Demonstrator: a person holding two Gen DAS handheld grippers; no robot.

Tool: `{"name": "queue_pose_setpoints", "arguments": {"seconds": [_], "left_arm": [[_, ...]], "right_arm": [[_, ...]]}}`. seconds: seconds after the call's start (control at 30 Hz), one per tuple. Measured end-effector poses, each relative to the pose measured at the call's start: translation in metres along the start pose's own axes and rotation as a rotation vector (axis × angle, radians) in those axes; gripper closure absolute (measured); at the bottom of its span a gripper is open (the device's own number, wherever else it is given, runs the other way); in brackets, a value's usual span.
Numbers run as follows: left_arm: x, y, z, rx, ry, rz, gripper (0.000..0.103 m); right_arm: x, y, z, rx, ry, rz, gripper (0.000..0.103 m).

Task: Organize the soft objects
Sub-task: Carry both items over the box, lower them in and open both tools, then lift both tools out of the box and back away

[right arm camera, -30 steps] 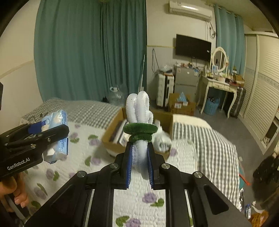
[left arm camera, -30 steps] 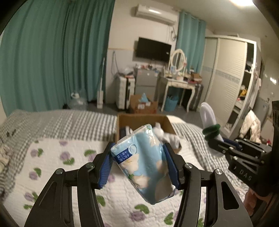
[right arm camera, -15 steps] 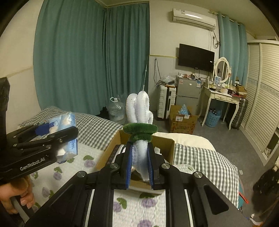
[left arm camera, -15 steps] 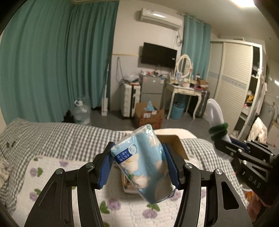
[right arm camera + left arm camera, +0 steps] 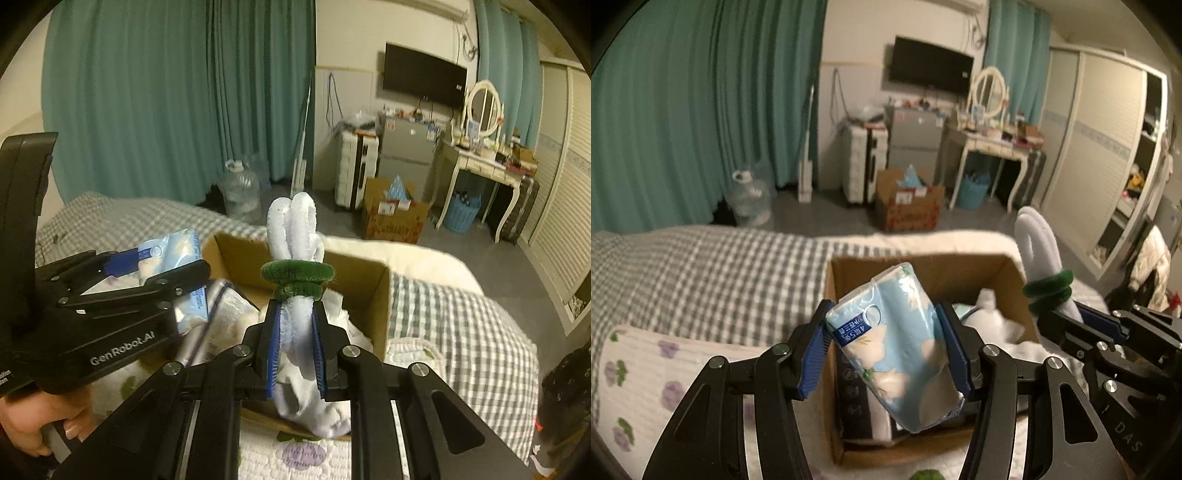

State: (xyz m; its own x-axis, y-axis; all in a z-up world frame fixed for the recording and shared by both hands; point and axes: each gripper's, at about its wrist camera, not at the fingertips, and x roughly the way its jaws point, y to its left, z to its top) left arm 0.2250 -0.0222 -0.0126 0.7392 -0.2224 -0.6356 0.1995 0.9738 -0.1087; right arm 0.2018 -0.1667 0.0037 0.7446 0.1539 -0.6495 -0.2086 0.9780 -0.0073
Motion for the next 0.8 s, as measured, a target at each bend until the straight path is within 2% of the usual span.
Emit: {"name": "queue_pose_setpoints", "arguments": {"seconds": [0.2,0.3,0.4,0.5,0.63,0.7,0.73,0.8], "left_arm": [[0.043,0.003,-0.015,0.0,0.104,-0.002,0.047],[0.051,-0.004,-0.021,0.035,0.118,-0.015,0.044],[0.053,-0.01,-0.023,0.057,0.118,0.014,0.043],[0.051,-0.011,-0.022,0.053,0.129,-0.001,0.041],[0.037,-0.002,-0.011,0.018,0.098,-0.037,0.041],[0.022,-0.002,-0.003,0.011,0.058,-0.037,0.04],[0.015,-0.001,0.0,0.009,0.041,-0.037,0.037],[-0.002,-0.001,0.011,0.007,0.008,-0.032,0.022]], "right_arm": [[0.049,-0.01,-0.02,0.01,0.116,0.011,0.087],[0.068,-0.01,-0.027,0.008,0.171,0.0,0.087],[0.079,-0.007,-0.032,-0.01,0.198,-0.01,0.087],[0.075,-0.007,-0.034,-0.017,0.177,-0.015,0.085],[0.056,-0.01,-0.03,0.0,0.133,-0.032,0.059],[0.04,-0.009,-0.024,0.005,0.099,-0.038,0.058],[0.031,-0.009,-0.021,0.007,0.084,-0.041,0.058],[0.013,-0.008,-0.014,0.005,0.057,-0.051,0.057]]}}
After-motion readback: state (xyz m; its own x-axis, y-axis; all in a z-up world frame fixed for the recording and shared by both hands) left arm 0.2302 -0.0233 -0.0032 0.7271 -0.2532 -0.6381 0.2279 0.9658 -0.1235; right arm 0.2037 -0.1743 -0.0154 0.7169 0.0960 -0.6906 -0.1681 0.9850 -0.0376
